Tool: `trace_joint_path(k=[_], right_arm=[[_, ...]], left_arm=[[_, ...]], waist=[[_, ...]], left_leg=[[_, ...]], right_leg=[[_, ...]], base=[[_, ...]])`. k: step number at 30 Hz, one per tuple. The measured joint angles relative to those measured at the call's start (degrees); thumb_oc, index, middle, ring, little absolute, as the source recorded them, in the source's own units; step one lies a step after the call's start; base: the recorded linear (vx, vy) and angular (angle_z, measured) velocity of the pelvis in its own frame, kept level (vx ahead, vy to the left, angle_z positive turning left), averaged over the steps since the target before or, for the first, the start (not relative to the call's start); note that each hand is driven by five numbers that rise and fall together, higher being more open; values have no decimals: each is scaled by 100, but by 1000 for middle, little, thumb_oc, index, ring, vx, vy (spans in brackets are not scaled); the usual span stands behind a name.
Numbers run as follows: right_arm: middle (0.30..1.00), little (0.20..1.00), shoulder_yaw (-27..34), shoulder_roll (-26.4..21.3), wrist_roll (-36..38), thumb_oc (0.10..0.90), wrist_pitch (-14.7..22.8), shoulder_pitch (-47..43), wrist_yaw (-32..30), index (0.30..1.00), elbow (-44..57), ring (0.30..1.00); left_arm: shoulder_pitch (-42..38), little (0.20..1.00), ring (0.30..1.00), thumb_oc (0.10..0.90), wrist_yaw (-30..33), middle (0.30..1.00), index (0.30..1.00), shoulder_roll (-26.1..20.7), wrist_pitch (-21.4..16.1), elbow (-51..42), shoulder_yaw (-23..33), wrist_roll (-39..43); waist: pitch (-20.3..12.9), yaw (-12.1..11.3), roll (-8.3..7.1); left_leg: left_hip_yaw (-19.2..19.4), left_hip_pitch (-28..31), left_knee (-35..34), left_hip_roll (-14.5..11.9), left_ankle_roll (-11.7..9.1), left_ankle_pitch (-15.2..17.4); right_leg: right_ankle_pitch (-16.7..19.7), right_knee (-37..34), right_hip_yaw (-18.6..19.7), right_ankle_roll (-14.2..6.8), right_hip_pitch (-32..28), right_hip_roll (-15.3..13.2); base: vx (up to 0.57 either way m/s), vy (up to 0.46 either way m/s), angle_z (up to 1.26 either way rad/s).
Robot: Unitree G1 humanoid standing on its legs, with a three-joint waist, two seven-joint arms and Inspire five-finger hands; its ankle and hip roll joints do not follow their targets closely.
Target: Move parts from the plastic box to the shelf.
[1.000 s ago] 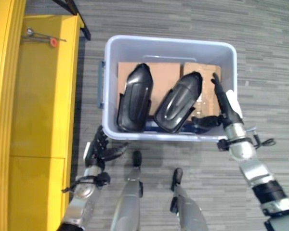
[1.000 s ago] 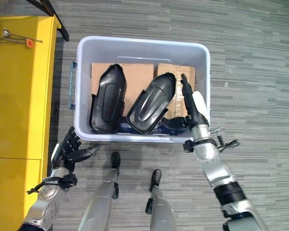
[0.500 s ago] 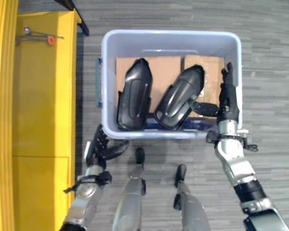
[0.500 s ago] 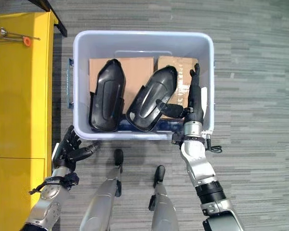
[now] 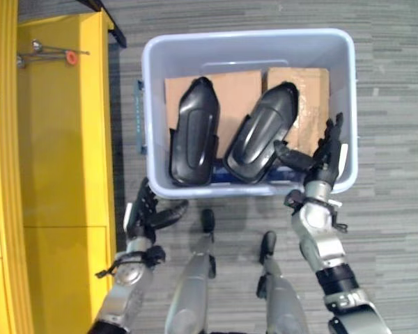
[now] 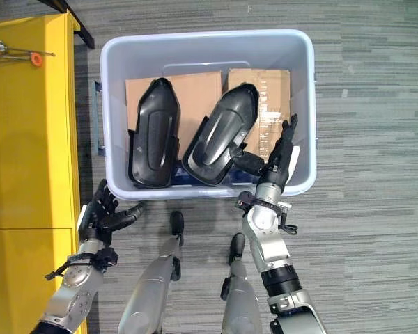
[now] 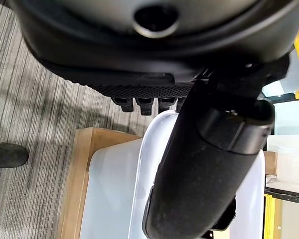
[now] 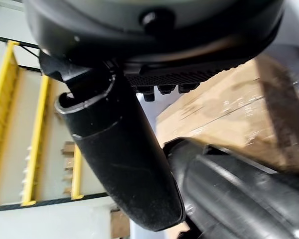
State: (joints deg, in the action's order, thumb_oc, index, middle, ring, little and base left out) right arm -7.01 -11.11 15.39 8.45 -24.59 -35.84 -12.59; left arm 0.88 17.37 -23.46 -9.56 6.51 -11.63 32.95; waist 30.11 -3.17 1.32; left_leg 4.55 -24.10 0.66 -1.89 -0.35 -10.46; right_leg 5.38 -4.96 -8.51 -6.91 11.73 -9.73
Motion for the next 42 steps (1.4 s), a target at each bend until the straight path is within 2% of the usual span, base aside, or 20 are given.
trace_joint_path(k=[10, 15, 25, 34, 42], right_arm=[[1000, 1000, -129, 183, 532, 900, 106, -172, -42, 1000, -259, 1000], [1000, 1000, -122, 181, 567, 900, 122, -470, -56, 1000, -902, 1000], [1000, 1000, -129, 241, 739, 900, 139, -740, -107, 1000, -1113, 1000], [1000, 1000, -153, 395, 1062, 900, 349, -1035, -97, 1000, -1515, 1000], [1000, 1000, -311, 398, 1069, 900, 376, -1233, -80, 1000, -1761, 1000]], left_arm=[[-1, 1000, 1000, 900, 115, 1000, 1000, 3, -95, -32, -78, -1], [-10, 1000, 1000, 900, 130, 1000, 1000, 0, -105, -30, -101, -1], [-42, 1000, 1000, 900, 254, 1000, 1000, 16, -322, -54, -170, -3], [-91, 1000, 1000, 900, 337, 1000, 1000, 17, -328, -52, -206, 1], [-183, 1000, 1000, 900, 456, 1000, 1000, 34, -342, -53, -232, 2]], waist=[[12, -7, 12], [18, -13, 23], [46, -5, 79], [46, -2, 78], [46, 0, 77]], left_leg=[[46, -83, 1, 7, 10, -3], [98, -91, 1, 23, 11, -2], [145, -270, 3, 25, 35, -18], [151, -274, 2, 28, 42, -22], [157, -331, 3, 23, 58, -34]], right_leg=[[33, 4, 24, -51, 97, -18], [34, 4, 48, -52, 133, -47], [43, 87, 152, -56, 380, -61], [52, 114, 171, -69, 402, -65], [50, 155, 179, -66, 490, -64]], base=[[0, 0, 0], [1, 13, -4], [3, 3, -3], [0, 0, 0], [0, 0, 0]])
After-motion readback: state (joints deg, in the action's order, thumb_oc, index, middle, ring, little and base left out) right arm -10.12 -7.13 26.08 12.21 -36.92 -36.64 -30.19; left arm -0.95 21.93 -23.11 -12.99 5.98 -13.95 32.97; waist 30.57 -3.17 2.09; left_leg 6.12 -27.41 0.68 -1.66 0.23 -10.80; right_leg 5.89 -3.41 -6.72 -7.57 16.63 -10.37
